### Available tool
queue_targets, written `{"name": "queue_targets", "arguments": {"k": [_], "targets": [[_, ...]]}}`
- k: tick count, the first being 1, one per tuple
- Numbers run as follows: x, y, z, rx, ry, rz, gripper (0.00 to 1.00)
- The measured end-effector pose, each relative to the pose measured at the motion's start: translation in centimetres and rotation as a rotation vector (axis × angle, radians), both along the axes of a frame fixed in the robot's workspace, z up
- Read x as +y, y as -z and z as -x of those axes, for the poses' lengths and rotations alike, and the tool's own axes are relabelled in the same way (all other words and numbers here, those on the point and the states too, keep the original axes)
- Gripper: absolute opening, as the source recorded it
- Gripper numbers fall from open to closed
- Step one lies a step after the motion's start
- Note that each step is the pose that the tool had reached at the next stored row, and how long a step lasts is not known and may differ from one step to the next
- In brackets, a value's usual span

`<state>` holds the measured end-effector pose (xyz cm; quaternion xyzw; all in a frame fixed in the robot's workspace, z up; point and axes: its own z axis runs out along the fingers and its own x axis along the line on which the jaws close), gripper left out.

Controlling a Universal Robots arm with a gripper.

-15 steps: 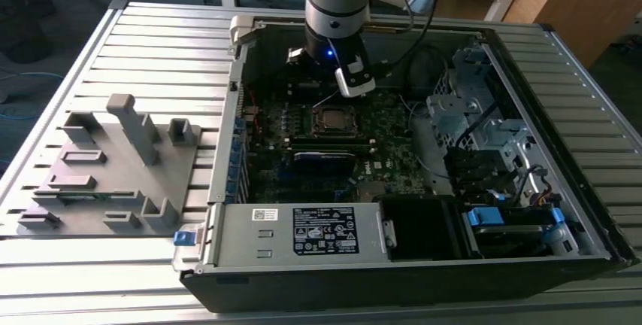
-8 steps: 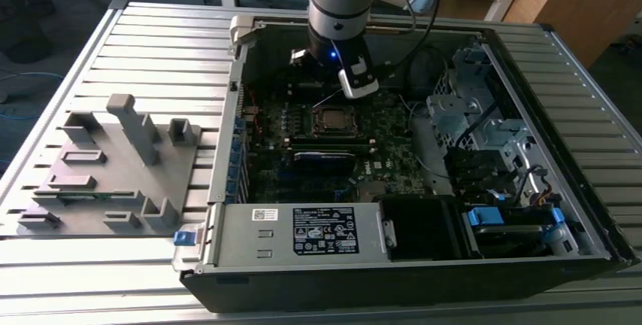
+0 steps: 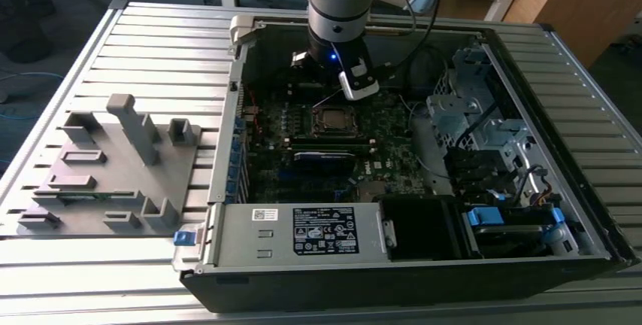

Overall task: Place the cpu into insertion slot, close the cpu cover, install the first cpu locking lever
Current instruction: 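Close the cpu cover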

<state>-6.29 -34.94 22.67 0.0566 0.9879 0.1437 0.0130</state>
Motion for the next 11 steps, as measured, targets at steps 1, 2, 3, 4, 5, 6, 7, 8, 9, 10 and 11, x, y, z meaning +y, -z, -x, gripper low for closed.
{"name": "queue_targets", "arguments": {"k": [1, 2, 3, 4, 5, 6, 7, 8, 9, 10, 11], "targets": [[0.0, 0.01, 0.0, 0.0, 0.0, -0.0001, 0.1], [0.0, 0.01, 0.0, -0.0001, 0.0, -0.0002, 0.1], [0.0, 0.02, 0.0, -0.0001, 0.0, -0.0002, 0.1], [0.0, 0.02, -0.01, -0.0001, 0.0, -0.0002, 0.1], [0.0, 0.03, -0.03, -0.0001, 0.0, -0.0002, 0.1], [0.0, 0.03, -0.06, -0.0001, 0.0, -0.0003, 0.1], [0.0, 0.03, -0.07, -0.0001, 0.0, -0.0003, 0.1], [0.0, 0.03, -0.07, -0.0001, 0.0, -0.0003, 0.1], [0.0, 0.03, -0.07, -0.0001, 0.0, -0.0003, 0.1], [0.0, 0.04, -0.1, -0.0001, 0.0, -0.0001, 0.1], [0.0, 0.06, -0.12, -0.0001, 0.0, -0.0001, 0.1]]}}
